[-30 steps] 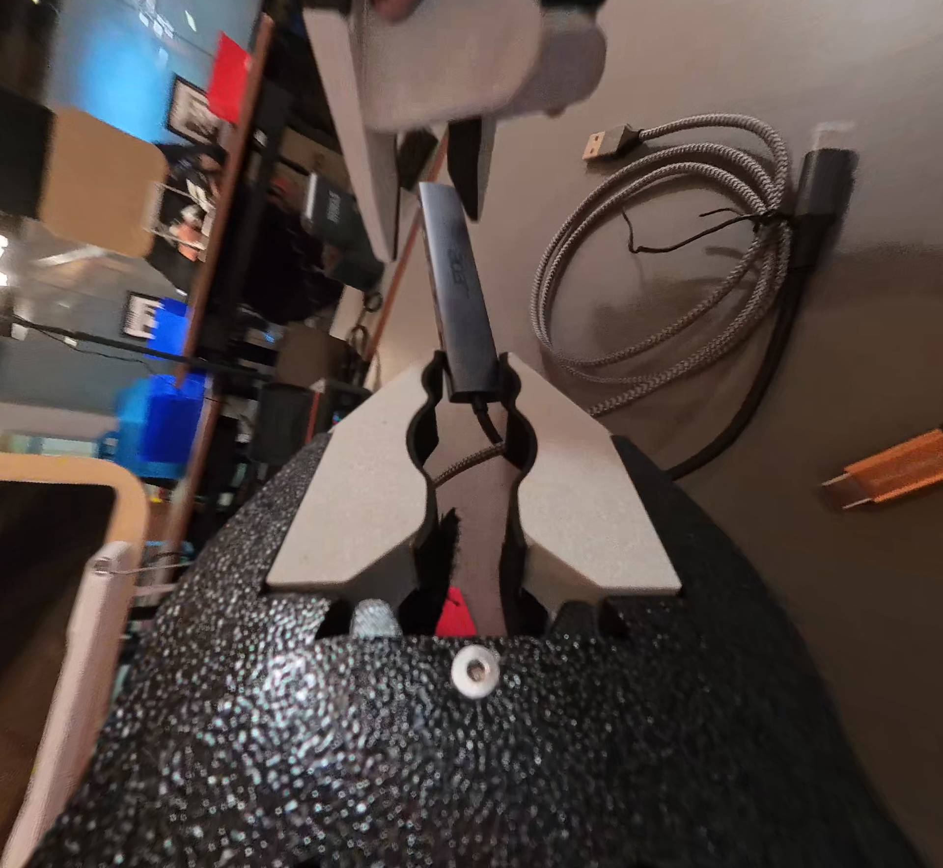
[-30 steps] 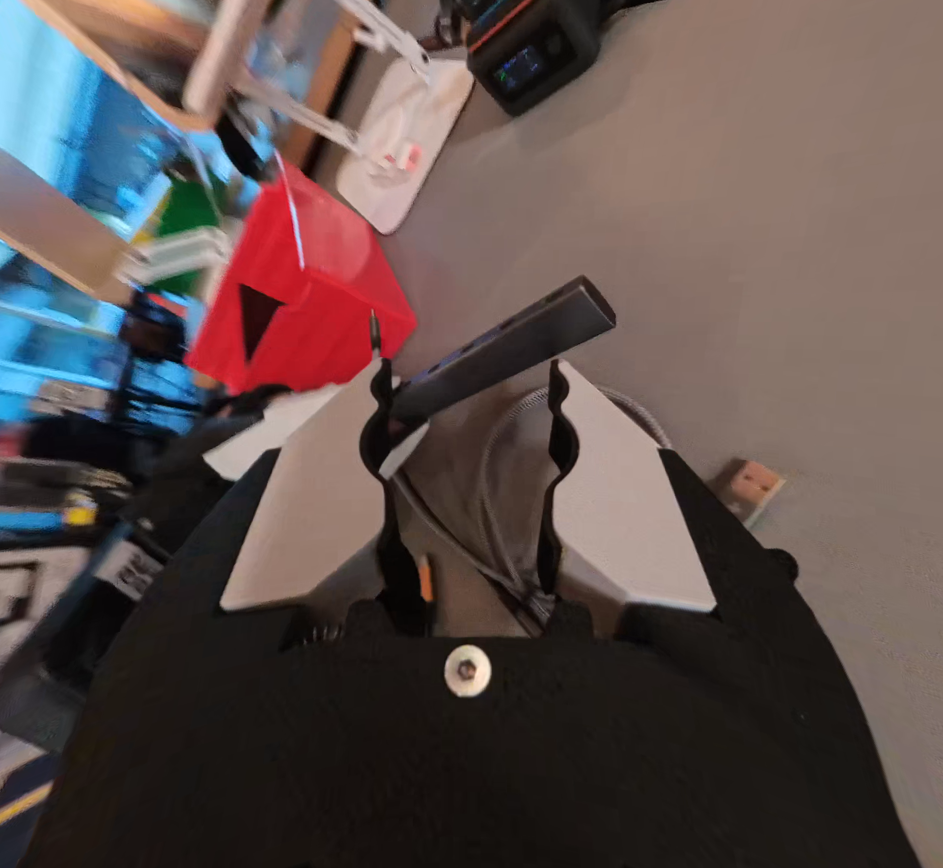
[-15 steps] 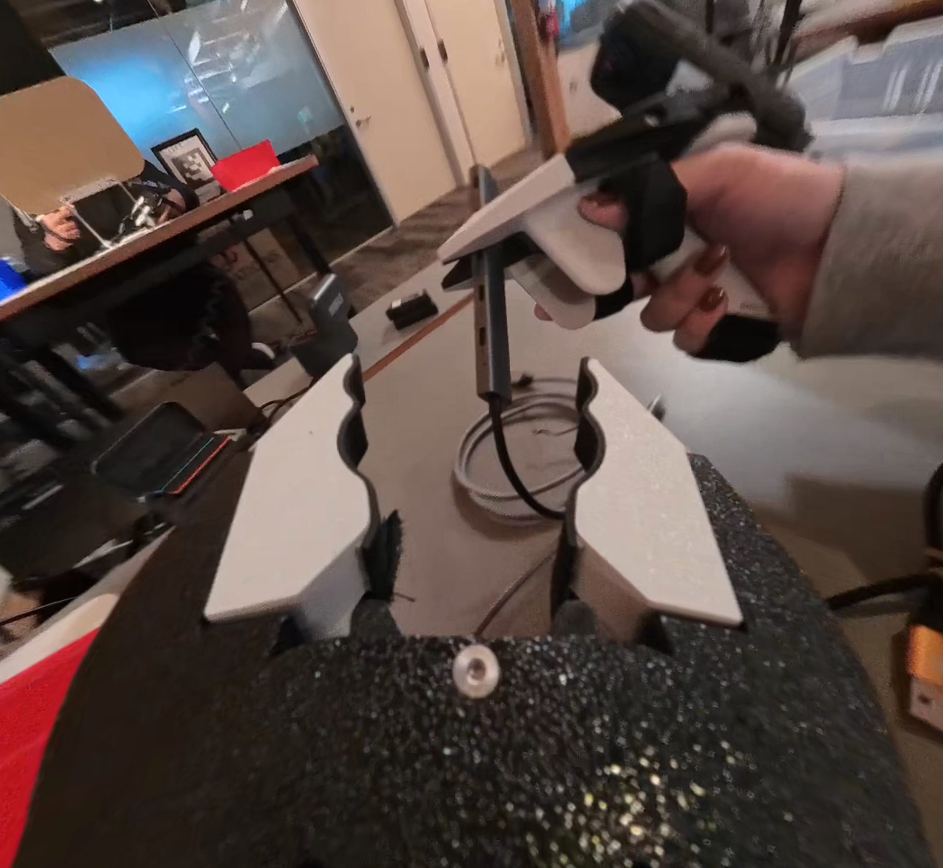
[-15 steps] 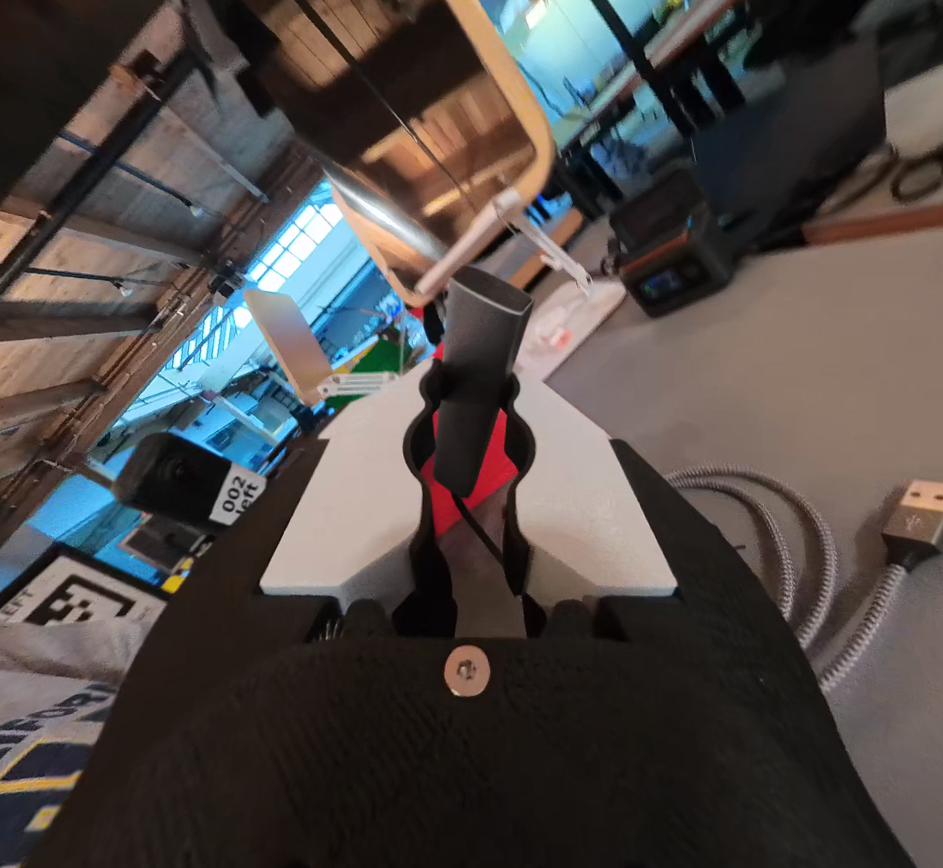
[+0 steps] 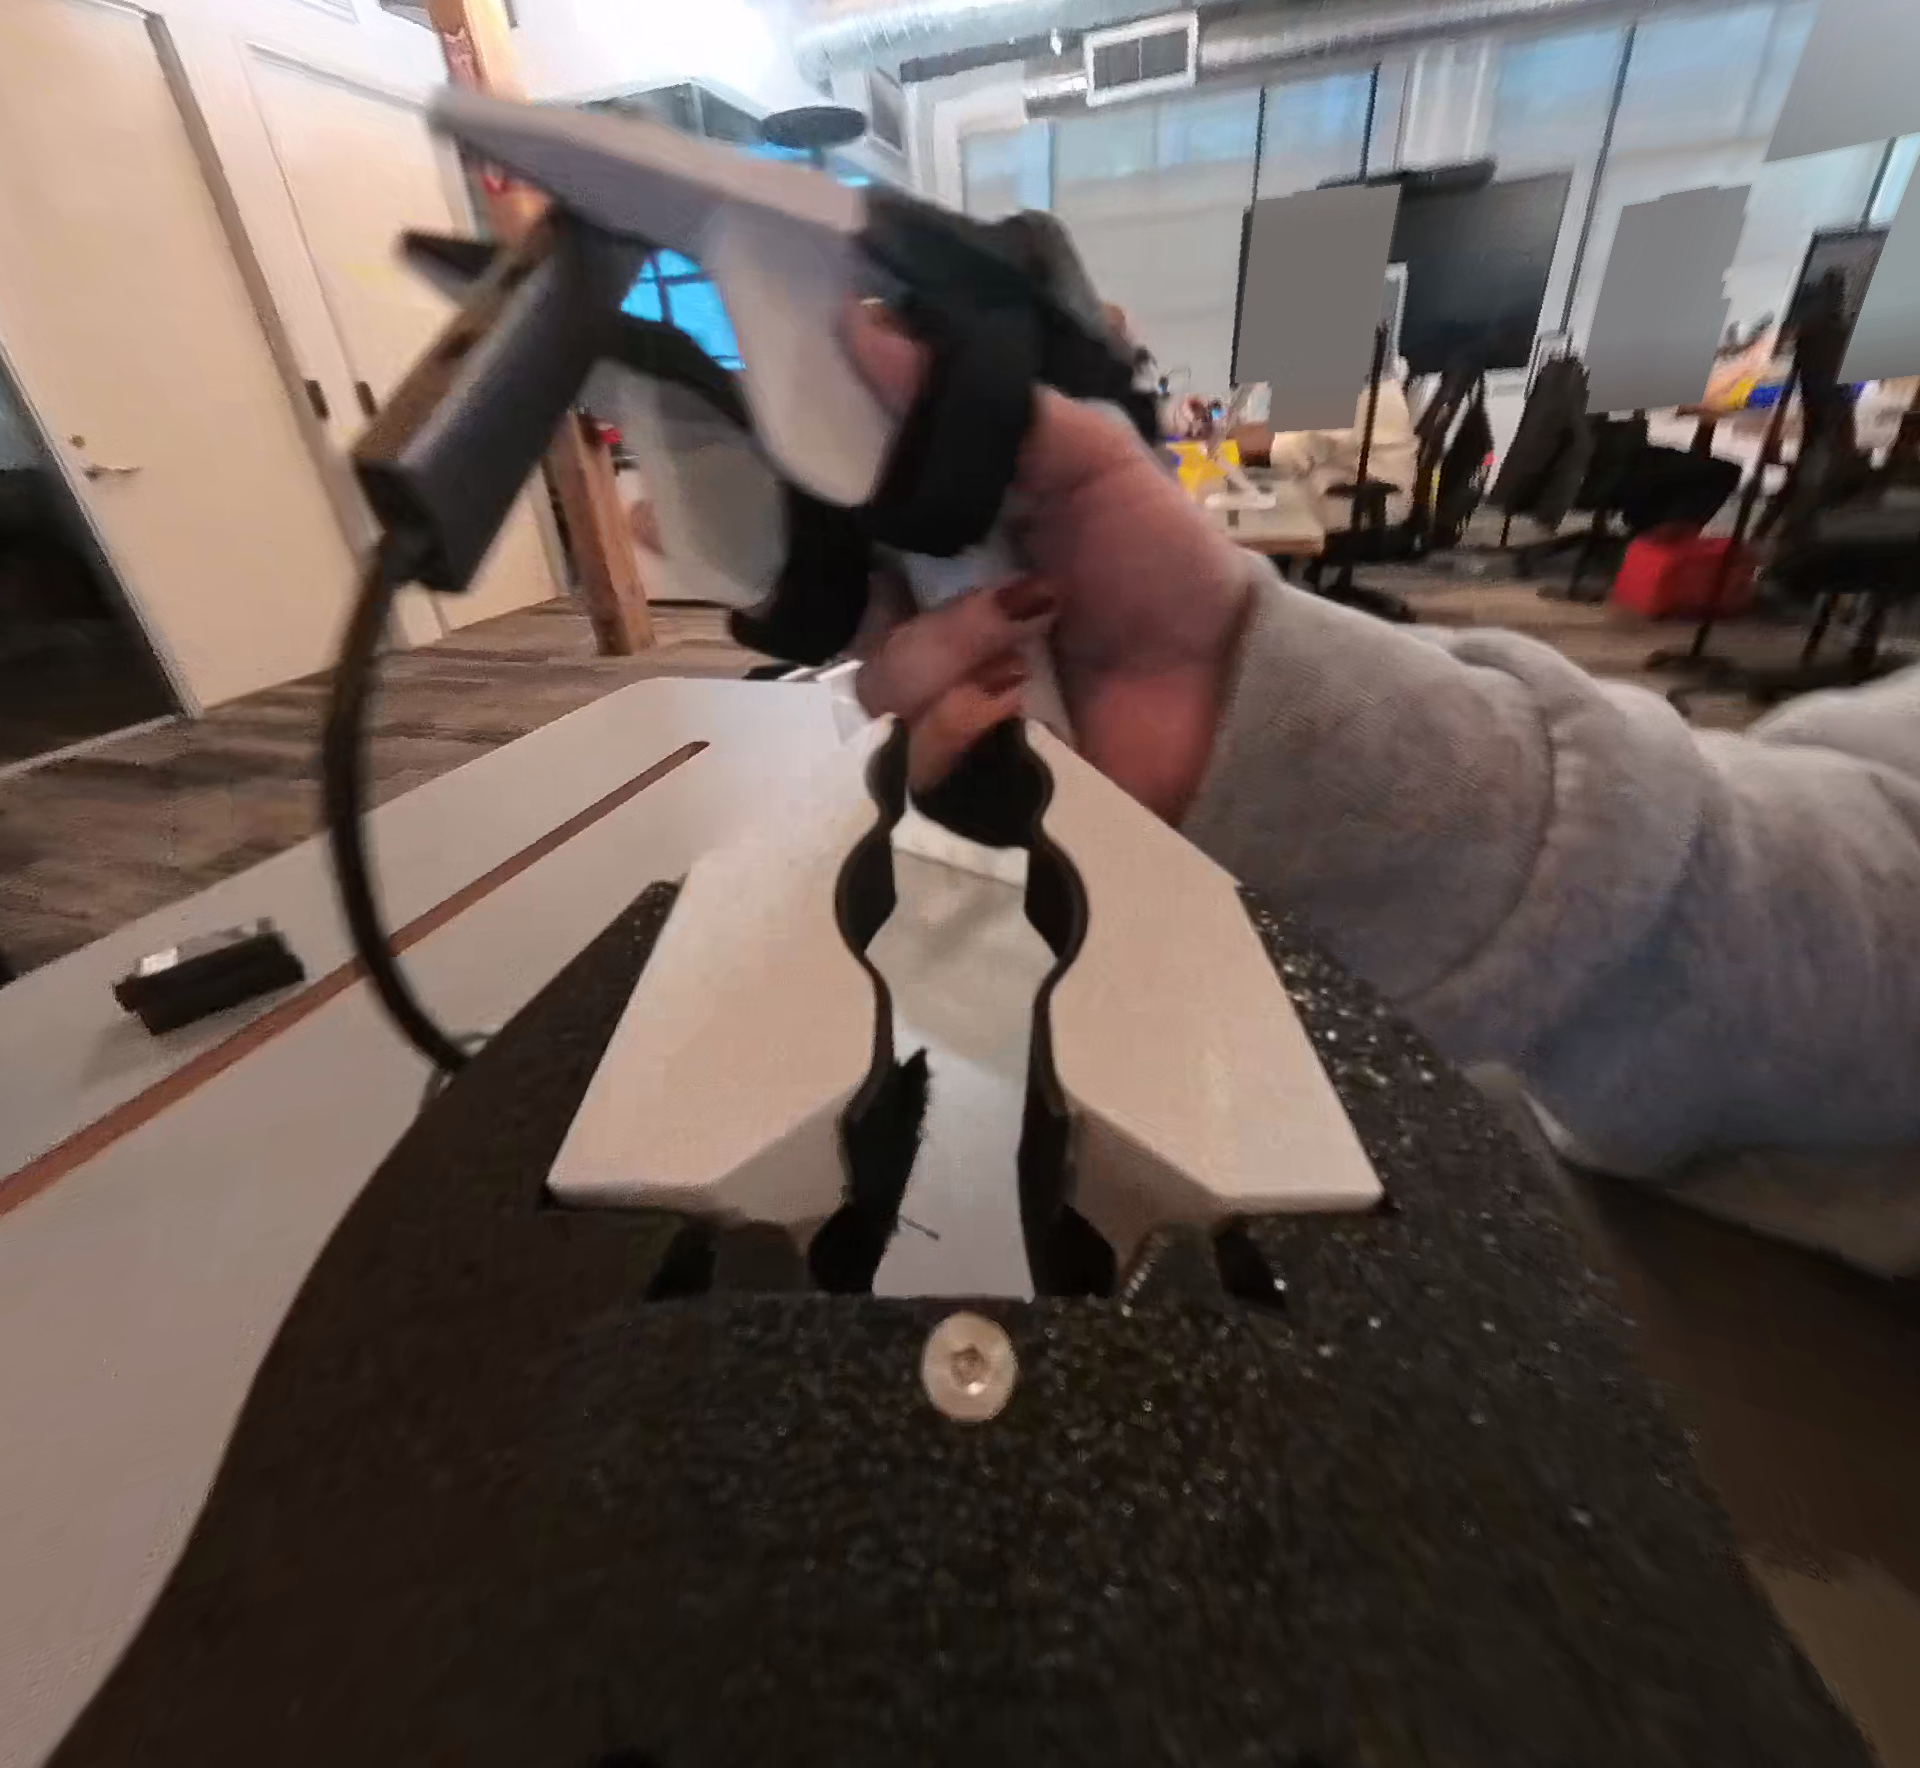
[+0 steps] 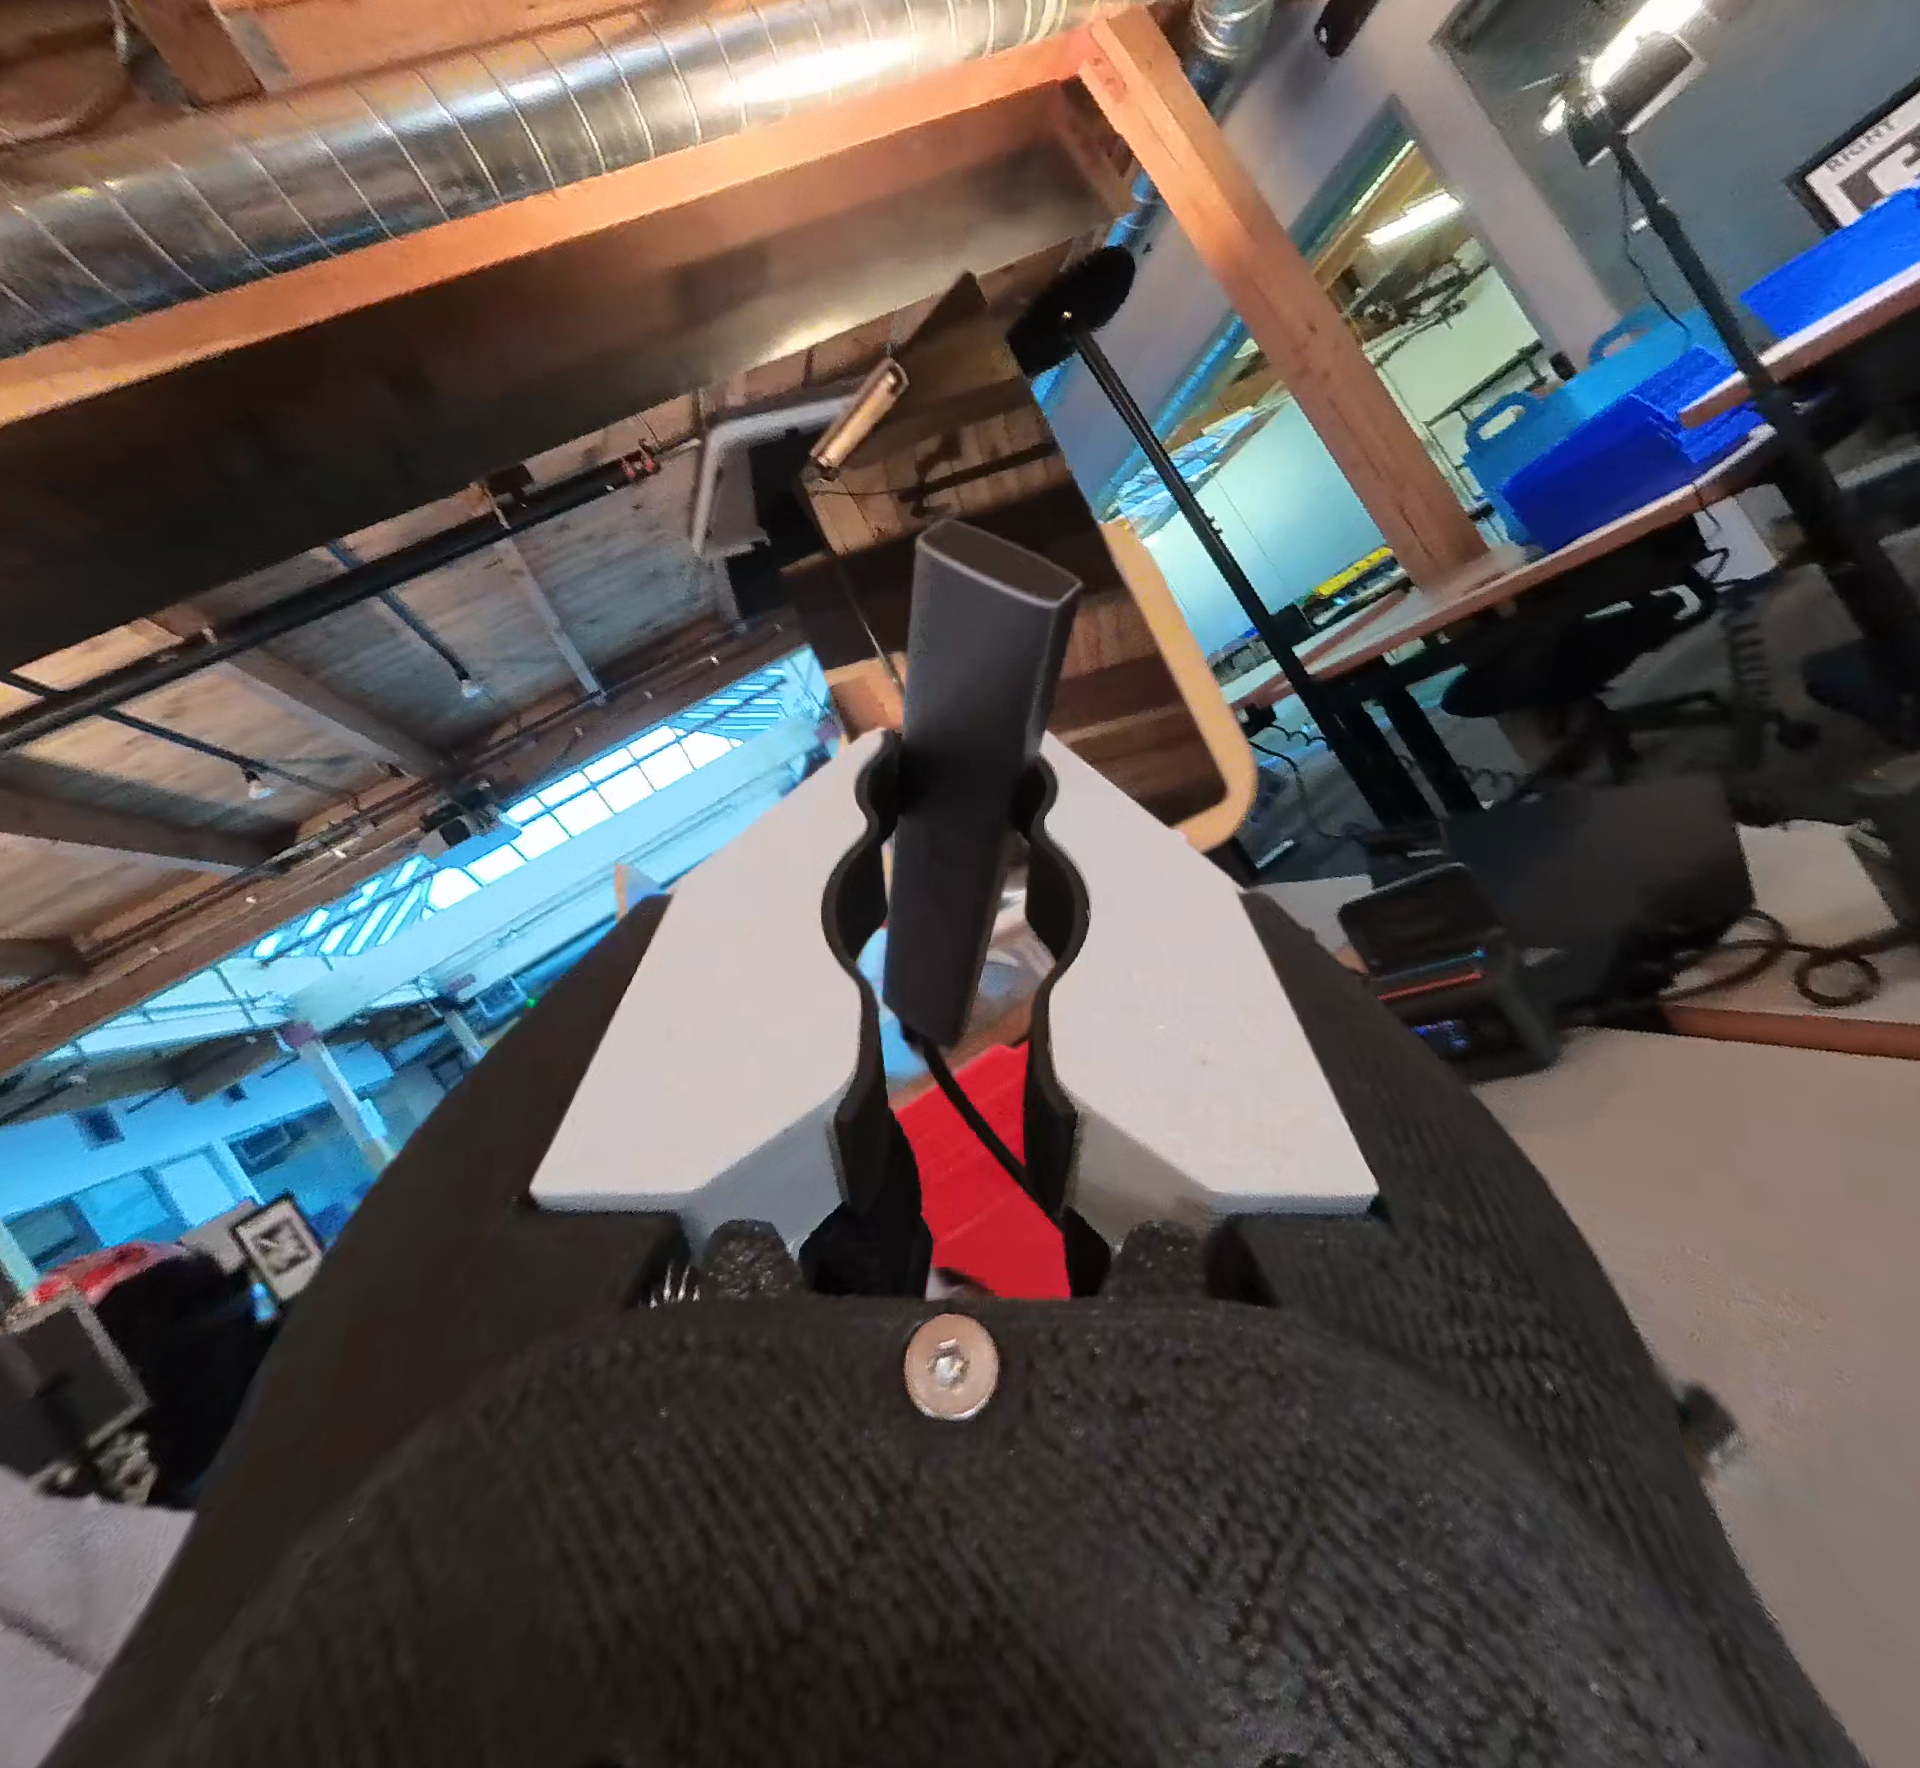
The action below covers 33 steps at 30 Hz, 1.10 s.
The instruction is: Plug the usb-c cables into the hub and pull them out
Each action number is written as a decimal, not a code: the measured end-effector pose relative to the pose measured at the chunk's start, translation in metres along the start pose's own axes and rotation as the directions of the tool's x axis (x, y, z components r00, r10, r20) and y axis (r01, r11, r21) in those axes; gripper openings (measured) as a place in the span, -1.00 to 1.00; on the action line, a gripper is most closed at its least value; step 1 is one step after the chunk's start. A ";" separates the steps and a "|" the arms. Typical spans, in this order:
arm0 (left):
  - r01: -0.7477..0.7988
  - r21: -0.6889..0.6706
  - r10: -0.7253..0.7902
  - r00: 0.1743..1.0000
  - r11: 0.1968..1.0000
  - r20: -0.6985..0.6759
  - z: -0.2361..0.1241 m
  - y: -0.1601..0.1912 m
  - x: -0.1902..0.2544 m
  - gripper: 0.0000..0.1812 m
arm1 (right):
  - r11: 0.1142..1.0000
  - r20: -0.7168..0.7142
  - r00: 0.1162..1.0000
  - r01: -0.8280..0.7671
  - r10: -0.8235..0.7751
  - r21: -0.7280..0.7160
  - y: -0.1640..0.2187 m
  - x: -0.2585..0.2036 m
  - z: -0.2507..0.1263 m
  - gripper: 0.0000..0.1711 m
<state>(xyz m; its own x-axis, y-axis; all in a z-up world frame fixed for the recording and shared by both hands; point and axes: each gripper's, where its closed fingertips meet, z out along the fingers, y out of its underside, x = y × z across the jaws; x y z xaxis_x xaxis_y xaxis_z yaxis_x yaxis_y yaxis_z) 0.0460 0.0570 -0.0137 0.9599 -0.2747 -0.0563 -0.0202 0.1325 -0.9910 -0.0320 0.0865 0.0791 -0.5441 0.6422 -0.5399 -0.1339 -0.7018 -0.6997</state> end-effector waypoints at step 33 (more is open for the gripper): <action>-0.095 -0.129 0.083 0.992 0.987 -0.092 -0.016 -0.035 -0.033 -0.92 | 0.657 -0.059 0.668 0.704 -0.741 -0.271 -0.009 -0.034 -0.056 -0.37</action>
<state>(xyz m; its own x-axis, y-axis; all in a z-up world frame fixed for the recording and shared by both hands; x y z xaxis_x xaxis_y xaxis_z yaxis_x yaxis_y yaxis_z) 0.0107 0.0463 0.0209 0.9250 -0.3493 -0.1496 -0.1471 0.0340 -0.9885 0.0345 0.0879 0.0775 -0.2153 0.9678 0.1301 -0.2468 0.0749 -0.9662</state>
